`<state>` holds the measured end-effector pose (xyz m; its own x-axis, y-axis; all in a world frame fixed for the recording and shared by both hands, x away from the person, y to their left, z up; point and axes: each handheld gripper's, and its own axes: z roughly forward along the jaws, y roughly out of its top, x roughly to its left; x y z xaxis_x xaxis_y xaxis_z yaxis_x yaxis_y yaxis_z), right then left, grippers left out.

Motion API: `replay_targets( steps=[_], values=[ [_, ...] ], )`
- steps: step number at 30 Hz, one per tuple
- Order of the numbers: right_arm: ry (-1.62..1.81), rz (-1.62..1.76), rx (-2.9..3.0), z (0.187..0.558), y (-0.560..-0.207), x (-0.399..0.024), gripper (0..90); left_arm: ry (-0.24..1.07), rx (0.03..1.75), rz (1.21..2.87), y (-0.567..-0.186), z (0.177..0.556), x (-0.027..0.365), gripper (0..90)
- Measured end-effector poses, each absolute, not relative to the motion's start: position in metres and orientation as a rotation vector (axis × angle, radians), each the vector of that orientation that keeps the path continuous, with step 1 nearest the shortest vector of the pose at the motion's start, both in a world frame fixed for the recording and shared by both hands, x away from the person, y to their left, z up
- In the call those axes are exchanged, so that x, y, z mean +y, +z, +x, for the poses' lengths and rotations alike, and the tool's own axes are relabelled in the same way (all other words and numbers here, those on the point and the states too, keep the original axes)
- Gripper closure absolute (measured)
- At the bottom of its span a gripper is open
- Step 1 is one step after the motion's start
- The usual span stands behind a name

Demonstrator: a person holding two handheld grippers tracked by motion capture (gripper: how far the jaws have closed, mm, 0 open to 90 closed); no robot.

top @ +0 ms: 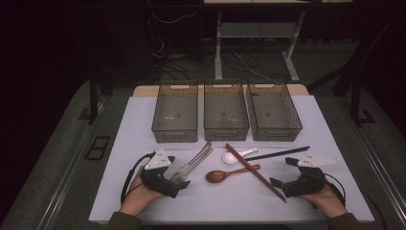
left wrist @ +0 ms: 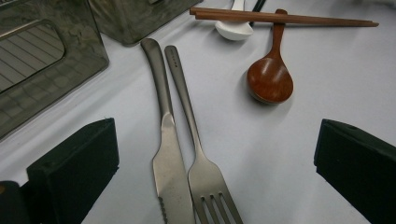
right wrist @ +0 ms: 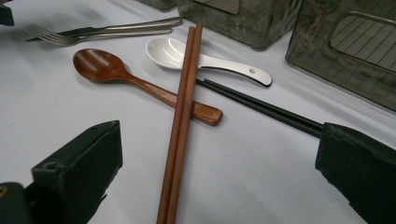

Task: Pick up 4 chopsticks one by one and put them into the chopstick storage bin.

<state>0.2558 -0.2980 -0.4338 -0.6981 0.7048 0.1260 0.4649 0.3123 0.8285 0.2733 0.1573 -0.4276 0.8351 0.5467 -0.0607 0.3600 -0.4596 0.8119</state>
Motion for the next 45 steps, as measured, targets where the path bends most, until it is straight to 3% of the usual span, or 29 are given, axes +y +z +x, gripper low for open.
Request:
replay_targets(
  steps=[21,27,32,33,35,36,45],
  values=[
    [1.299,1.090,2.317,0.263,-0.430,-0.304,0.6,0.263,0.678,2.071,-0.425,0.271,0.163,0.0],
    [1.267,1.110,2.336,0.268,-0.425,-0.310,4.7,0.259,0.685,2.069,-0.426,0.271,0.163,0.0],
    [1.231,1.126,2.322,0.273,-0.421,-0.316,9.4,0.261,0.684,2.066,-0.425,0.271,0.164,0.0],
    [1.220,1.134,2.321,0.274,-0.421,-0.317,15.7,0.260,0.684,2.067,-0.425,0.271,0.164,0.0],
    [1.215,1.135,2.317,0.276,-0.421,-0.321,16.5,0.258,0.684,2.070,-0.426,0.271,0.163,0.0],
    [1.207,1.150,2.320,0.278,-0.421,-0.324,23.2,0.257,0.684,2.072,-0.426,0.271,0.163,0.0],
    [1.175,1.169,2.302,0.286,-0.422,-0.333,36.6,0.256,0.682,2.074,-0.426,0.272,0.163,0.0]
  ],
)
